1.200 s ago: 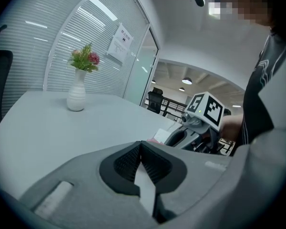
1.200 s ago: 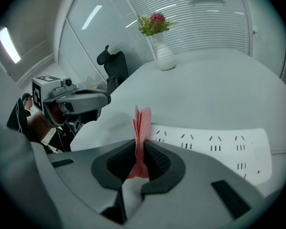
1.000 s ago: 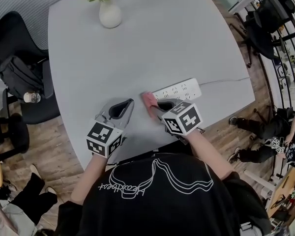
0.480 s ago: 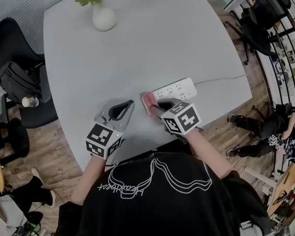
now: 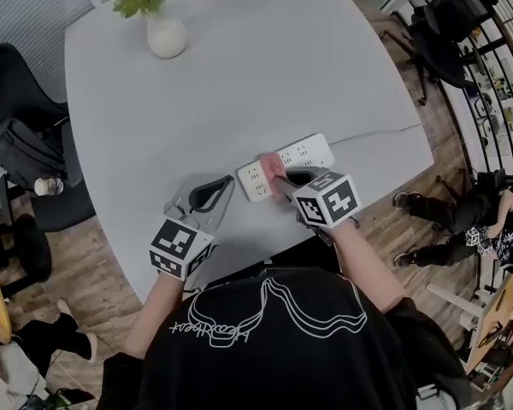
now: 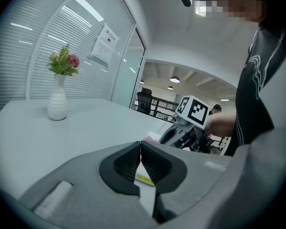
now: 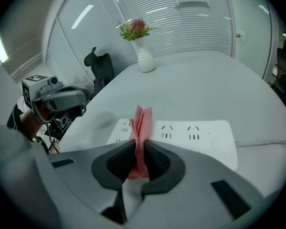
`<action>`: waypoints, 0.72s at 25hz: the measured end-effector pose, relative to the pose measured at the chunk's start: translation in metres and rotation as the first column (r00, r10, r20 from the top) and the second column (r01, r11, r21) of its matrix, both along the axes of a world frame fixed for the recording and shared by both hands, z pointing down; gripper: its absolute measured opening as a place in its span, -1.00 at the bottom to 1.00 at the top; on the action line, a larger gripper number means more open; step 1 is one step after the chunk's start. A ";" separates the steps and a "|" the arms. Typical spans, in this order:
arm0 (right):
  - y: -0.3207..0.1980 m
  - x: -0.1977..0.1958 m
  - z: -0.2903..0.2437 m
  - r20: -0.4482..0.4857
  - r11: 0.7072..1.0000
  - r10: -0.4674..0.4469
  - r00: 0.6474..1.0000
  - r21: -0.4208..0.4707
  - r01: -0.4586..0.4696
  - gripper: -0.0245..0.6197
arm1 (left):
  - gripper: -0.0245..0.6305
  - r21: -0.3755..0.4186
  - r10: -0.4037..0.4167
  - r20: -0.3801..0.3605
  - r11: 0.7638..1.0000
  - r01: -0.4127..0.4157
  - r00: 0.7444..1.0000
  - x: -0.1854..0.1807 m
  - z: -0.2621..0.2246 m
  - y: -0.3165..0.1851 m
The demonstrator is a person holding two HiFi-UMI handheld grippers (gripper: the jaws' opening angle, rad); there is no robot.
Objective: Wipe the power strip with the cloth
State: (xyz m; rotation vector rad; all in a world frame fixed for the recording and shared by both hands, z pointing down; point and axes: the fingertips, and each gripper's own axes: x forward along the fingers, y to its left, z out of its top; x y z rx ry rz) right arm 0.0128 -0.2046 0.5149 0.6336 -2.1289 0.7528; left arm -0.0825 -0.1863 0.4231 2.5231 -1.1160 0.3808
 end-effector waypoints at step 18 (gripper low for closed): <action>-0.038 0.068 0.001 -0.028 0.990 0.140 0.990 0.013 -0.139 -0.76 | -0.88 -0.053 -0.035 -0.045 0.998 0.033 0.998 0.009 0.015 -0.021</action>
